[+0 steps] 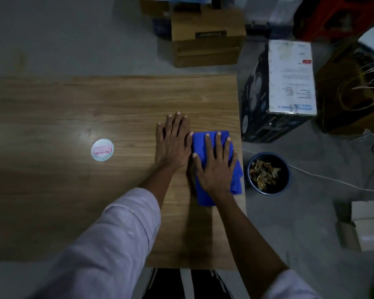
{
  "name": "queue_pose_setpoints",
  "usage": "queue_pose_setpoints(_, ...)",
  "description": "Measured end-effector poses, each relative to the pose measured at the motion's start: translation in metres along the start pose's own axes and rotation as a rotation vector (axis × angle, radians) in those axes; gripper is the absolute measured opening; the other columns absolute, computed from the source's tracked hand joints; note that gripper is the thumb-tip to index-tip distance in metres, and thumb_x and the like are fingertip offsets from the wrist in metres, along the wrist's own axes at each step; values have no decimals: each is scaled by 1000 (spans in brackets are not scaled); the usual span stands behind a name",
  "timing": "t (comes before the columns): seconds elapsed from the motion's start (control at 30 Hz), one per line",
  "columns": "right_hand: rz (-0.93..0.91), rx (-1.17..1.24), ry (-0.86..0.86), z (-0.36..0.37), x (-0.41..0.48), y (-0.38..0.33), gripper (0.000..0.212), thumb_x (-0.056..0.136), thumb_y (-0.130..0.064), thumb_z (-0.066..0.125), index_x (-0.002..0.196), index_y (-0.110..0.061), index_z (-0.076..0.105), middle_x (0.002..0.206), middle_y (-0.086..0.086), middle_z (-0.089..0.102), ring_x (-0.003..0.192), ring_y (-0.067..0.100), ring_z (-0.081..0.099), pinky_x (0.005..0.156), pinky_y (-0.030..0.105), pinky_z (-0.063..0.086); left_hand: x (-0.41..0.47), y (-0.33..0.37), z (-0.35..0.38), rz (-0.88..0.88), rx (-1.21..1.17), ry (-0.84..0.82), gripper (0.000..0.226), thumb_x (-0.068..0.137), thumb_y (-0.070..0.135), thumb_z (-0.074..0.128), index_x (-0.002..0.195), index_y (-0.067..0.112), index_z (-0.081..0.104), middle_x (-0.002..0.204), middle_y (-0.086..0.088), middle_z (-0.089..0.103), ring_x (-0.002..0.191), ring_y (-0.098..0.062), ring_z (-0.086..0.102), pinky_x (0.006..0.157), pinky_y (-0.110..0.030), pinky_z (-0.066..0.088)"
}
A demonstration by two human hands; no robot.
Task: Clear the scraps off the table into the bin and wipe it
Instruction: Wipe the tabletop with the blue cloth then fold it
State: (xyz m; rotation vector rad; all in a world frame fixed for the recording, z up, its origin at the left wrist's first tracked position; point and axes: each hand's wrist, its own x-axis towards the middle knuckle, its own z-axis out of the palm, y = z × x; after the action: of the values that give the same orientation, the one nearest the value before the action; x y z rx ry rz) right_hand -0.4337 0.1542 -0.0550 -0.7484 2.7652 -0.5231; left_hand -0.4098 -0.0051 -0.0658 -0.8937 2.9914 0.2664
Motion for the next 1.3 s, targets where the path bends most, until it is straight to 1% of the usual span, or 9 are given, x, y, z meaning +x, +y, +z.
queue_pose_setpoints(0.1,-63,-52,31,0,-10,16,68,104,-60,36,162,-36,11,171,-3,-2,157,23,-9,126,52,2,-2,-2,4,11,-15,60,56,106,41,21,158,22,31,167,0,23,156,-21,14,123,-53,16)
queue_pose_setpoints(0.2,16,-86,87,-1,4,26,68,103,-59,37,162,-33,14,171,-2,2,158,23,-6,126,52,9,-1,-2,3,2,-39,77,56,106,40,20,157,20,33,167,0,25,155,-20,16,123,-52,16)
queue_pose_setpoints(0.5,179,-114,148,7,103,0,70,102,-61,29,163,-30,13,171,2,6,157,29,-2,125,54,6,5,2,7,-35,41,37,60,105,40,16,161,20,18,170,0,13,157,-21,7,123,-52,15)
queue_pose_setpoints(0.73,-60,-68,47,21,125,-40,68,103,-59,27,163,-30,13,171,2,5,157,28,-1,126,50,4,7,-2,8,-66,-2,45,64,99,37,17,158,14,29,167,-4,23,156,-21,13,123,-51,18)
queue_pose_setpoints(0.9,-241,-46,15,9,65,-7,63,106,-54,33,162,-31,15,171,-3,6,158,23,-4,126,51,9,4,-1,9,-94,-106,111,58,104,31,20,153,6,39,163,-7,33,154,-22,23,122,-52,22)
queue_pose_setpoints(1.03,-111,-94,68,-4,60,26,67,104,-59,34,162,-34,14,171,-4,7,158,23,-2,126,49,8,7,2,7,-105,-79,108,56,105,34,26,155,13,37,165,-4,28,155,-20,18,124,-50,18)
queue_pose_setpoints(1.17,10,-103,111,-7,141,18,69,103,-61,26,163,-30,13,171,2,8,157,29,1,126,51,7,7,-2,10,-99,-39,58,59,105,38,18,159,17,26,168,-2,20,157,-19,10,125,-49,14)
queue_pose_setpoints(1.27,194,-48,121,-8,206,-3,71,102,-61,21,163,-28,7,171,7,3,157,34,-1,125,55,6,8,-2,10,-97,-30,51,61,104,39,16,161,18,21,169,-1,15,157,-19,6,125,-49,11)
queue_pose_setpoints(1.3,183,-75,117,-5,215,-15,72,101,-61,19,163,-27,6,171,7,1,156,35,-2,125,55,4,8,-2,11,-102,-21,50,61,104,39,17,161,18,20,169,0,14,157,-19,5,125,-49,11)
